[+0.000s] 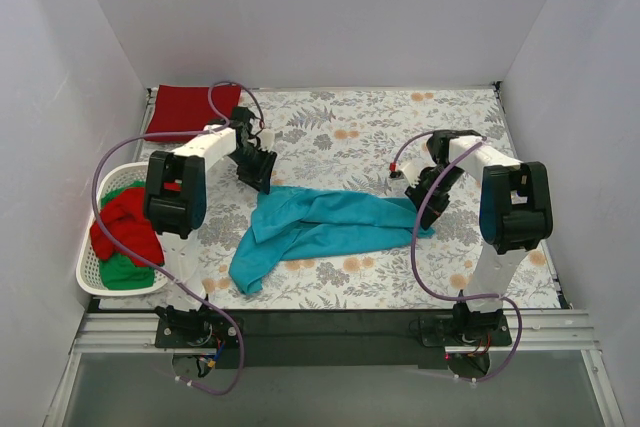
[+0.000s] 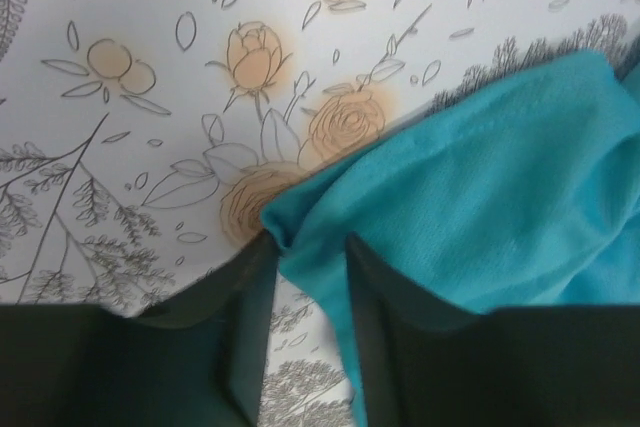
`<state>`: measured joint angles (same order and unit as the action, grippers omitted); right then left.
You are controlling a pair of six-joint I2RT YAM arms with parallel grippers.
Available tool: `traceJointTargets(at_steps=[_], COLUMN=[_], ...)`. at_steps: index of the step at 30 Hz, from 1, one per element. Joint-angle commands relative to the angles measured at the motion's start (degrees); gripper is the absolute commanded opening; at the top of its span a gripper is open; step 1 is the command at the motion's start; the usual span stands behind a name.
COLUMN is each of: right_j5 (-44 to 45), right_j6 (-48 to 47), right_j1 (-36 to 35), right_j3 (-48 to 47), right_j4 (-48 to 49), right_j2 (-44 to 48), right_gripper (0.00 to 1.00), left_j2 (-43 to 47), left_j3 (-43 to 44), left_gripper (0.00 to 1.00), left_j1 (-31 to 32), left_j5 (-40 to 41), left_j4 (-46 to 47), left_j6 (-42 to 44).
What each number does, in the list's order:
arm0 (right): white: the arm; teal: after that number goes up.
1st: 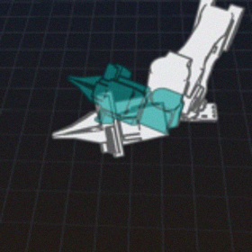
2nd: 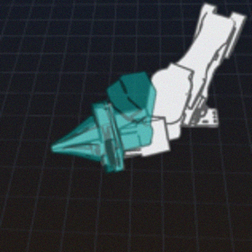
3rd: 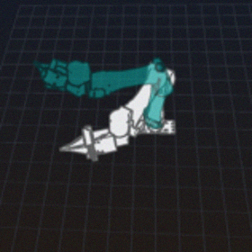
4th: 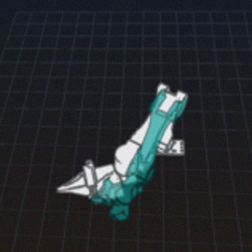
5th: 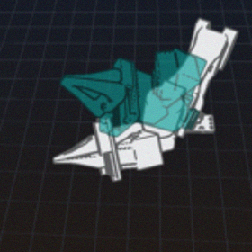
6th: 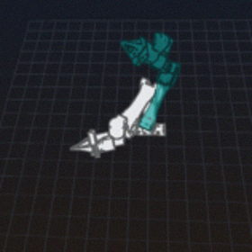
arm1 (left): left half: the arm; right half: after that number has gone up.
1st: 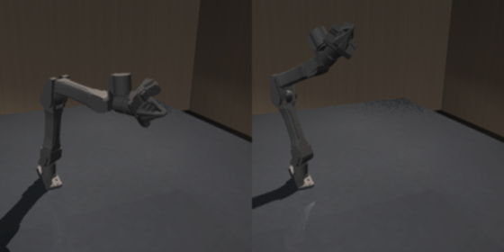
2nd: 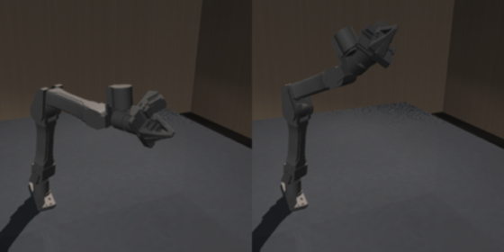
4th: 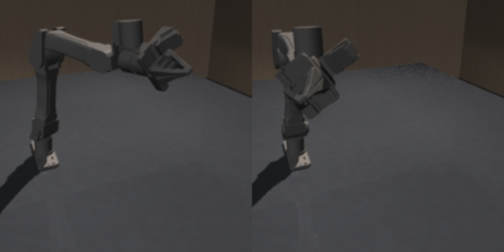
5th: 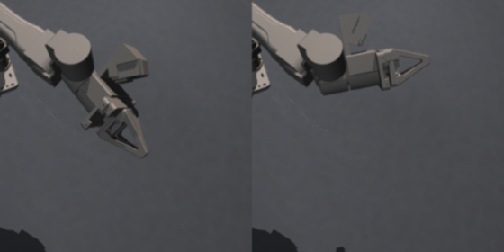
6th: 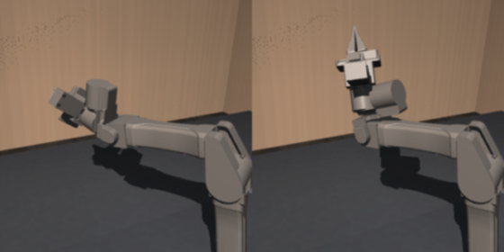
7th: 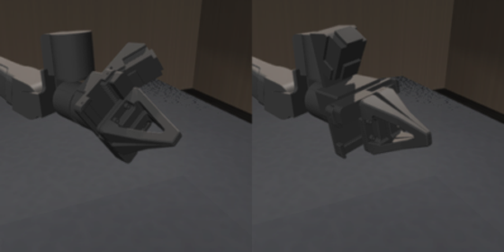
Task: Fold and stack the t-shirts
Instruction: Flatten the tshirt out
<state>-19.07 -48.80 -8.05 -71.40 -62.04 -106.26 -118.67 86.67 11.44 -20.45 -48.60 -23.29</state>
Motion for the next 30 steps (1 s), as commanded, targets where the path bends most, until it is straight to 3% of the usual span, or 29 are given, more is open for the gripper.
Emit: traceJointTargets(at_steps=[1, 3, 5, 9, 10, 14, 17, 25, 30], right_j5=[0.44, 1.05, 1.49, 1.93, 1.84, 1.23, 0.79, 0.44, 0.7], right_j6=[-0.95, -1.04, -1.21, -1.21, -1.21, -1.3, -1.04, -0.77, -0.86], right_j1=[-0.3, -0.38, -0.3, -0.12, -0.12, -0.12, -0.12, -0.12, -0.12], right_j3=[-2.78, -3.92, -5.76, -9.36, -9.64, -10.34, -9.99, -10.52, -11.31], right_j4=[-1.68, -1.85, -1.94, -2.47, -2.73, -3.52, -3.7, -3.96, -4.14], right_j2=[2.28, 1.93, 1.41, 0.0, -0.26, -0.53, -0.35, -0.79, -1.23], right_gripper=[0.01, 0.01, 0.01, 0.01, 0.01, 0.01, 0.01, 0.01, 0.01], left_j2=[0.81, 0.64, 0.46, -1.73, -3.13, -3.85, -3.49, -6.39, -8.41], left_j3=[-2.3, -1.16, 1.29, 7.26, 8.59, 9.31, 8.69, 10.62, 10.09], left_gripper=[0.26, 0.09, 0.01, 0.0, 0.03, 0.31, 0.38, 0.44, 0.41], left_j1=[1.39, 1.3, 0.78, -0.54, -0.72, -0.81, -0.81, 0.42, 2.0], left_j5=[5.85, 7.08, 8.4, 9.02, 8.67, 5.95, 5.16, 5.94, 7.87], left_j4=[3.95, 4.3, 4.65, 3.17, 2.29, -0.45, 0.35, 0.78, 0.88], left_j6=[0.09, 0.17, 0.52, 1.49, 2.45, 4.21, 4.22, 5.27, 5.01])
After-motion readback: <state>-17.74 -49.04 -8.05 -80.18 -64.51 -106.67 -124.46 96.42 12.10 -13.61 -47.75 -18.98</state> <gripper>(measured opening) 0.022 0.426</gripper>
